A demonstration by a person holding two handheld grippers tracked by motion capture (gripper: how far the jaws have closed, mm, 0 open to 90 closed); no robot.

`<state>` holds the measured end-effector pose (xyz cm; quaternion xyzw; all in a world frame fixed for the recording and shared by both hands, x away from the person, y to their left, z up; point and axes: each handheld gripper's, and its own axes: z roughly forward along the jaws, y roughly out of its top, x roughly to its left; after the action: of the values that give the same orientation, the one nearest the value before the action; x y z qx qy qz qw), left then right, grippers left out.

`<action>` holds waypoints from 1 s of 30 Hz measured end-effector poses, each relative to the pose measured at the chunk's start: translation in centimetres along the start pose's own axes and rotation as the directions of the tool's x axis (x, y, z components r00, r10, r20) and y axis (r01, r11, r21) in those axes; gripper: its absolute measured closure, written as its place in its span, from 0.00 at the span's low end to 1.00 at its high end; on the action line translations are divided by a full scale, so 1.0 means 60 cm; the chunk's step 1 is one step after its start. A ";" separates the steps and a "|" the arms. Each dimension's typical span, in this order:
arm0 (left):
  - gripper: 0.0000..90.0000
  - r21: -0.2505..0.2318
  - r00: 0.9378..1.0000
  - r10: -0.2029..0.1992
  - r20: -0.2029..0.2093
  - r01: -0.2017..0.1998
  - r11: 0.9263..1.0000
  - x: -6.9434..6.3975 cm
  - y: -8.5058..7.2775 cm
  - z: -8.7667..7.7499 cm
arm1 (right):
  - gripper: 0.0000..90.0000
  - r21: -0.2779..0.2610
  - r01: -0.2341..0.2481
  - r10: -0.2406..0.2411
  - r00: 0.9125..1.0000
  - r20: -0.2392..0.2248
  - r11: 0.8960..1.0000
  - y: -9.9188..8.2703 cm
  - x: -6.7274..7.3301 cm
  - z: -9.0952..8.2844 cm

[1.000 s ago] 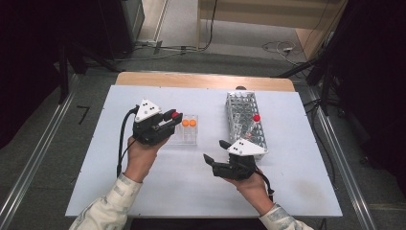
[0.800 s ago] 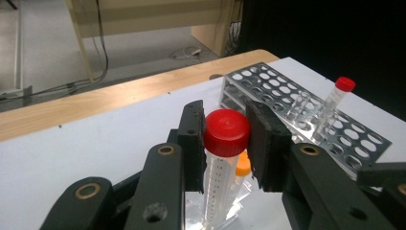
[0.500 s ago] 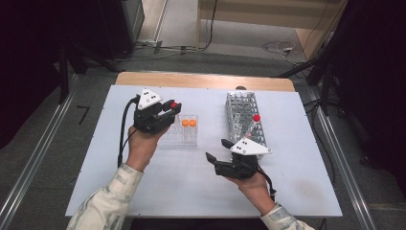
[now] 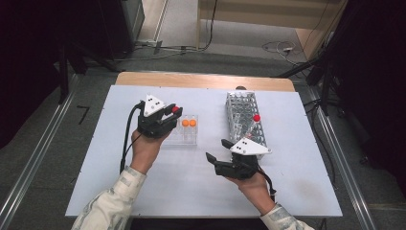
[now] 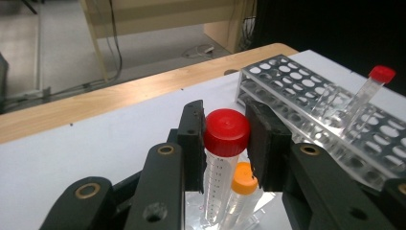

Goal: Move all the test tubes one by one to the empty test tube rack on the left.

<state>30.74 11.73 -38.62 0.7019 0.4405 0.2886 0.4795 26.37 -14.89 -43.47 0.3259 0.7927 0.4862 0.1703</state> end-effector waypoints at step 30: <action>0.76 0.046 1.000 -0.017 -0.021 0.018 0.999 -0.006 -0.053 0.021 | 0.31 0.007 0.004 -0.004 1.000 0.004 1.000 -0.003 -0.001 -0.001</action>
<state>30.53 11.33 -42.02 0.7059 0.4584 0.2814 0.4609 26.28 -15.02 -43.62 0.3260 0.7947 0.4823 0.1719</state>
